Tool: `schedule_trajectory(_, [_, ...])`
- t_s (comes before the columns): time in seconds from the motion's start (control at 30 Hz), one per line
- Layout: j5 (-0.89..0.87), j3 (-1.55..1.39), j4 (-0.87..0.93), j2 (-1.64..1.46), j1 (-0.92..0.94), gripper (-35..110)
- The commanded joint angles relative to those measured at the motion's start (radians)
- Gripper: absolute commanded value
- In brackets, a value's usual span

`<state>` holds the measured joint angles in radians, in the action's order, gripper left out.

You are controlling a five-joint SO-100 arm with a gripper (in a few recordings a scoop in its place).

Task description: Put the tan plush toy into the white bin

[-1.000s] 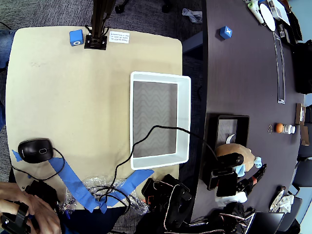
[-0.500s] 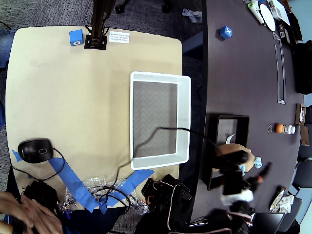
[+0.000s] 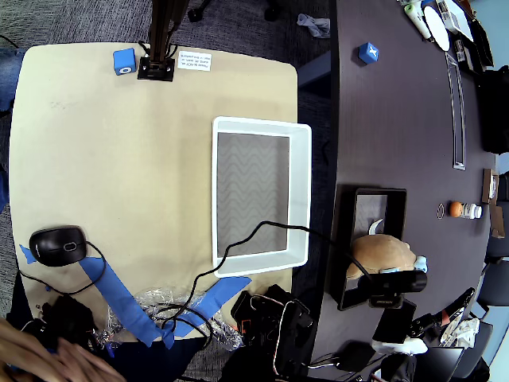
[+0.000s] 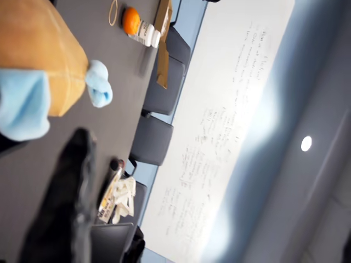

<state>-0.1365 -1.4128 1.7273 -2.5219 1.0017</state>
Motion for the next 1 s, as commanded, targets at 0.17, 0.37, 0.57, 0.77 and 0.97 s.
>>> schedule_trajectory(0.17, [-0.27, 0.061, 0.012, -0.005, 0.379, 67])
schedule_trajectory(0.37, [-0.434, 0.058, 0.011, -0.02, 0.488, 67])
schedule_trajectory(0.57, [-0.552, 0.049, 0.011, -0.02, 0.541, 67])
schedule_trajectory(0.77, [-0.6, 0.028, 0.009, 0.011, 0.54, 67])
schedule_trajectory(0.97, [-0.598, -0.052, 0.008, 0.081, 0.499, 67])
